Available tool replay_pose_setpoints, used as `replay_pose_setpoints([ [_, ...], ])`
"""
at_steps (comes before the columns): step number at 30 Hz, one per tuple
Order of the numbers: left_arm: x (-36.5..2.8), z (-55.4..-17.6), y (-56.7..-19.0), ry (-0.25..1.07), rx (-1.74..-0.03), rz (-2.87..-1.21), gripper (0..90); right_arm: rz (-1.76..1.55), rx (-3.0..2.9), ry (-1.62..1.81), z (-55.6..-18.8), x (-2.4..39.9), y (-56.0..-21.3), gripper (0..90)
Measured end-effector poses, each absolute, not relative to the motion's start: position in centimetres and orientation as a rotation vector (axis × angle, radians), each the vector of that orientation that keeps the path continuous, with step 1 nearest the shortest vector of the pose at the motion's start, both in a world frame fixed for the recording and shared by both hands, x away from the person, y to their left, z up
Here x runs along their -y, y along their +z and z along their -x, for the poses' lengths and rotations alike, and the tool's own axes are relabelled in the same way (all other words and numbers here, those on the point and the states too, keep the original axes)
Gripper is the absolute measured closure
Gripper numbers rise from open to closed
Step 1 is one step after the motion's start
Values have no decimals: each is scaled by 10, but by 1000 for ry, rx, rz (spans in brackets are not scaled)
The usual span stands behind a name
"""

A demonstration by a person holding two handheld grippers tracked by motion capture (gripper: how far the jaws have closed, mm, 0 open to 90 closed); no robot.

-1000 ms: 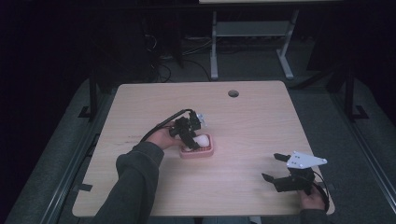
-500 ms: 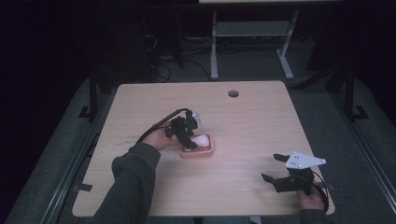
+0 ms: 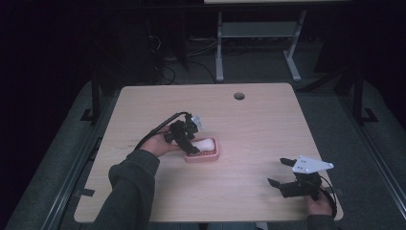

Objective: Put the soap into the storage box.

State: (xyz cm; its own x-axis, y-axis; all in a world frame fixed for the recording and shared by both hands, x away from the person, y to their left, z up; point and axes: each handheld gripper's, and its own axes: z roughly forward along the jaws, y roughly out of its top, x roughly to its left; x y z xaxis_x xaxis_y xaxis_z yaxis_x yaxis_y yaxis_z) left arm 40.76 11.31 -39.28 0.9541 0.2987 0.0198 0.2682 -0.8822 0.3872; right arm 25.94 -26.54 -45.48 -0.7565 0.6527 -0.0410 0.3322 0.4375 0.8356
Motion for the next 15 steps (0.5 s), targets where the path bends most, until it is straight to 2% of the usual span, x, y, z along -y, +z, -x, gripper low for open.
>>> replay_pose_setpoints([
  [15, -123, -388, -383, 133, -403, -2690, 363, -839, -2338, 1226, -261, 266, -455, 136],
])
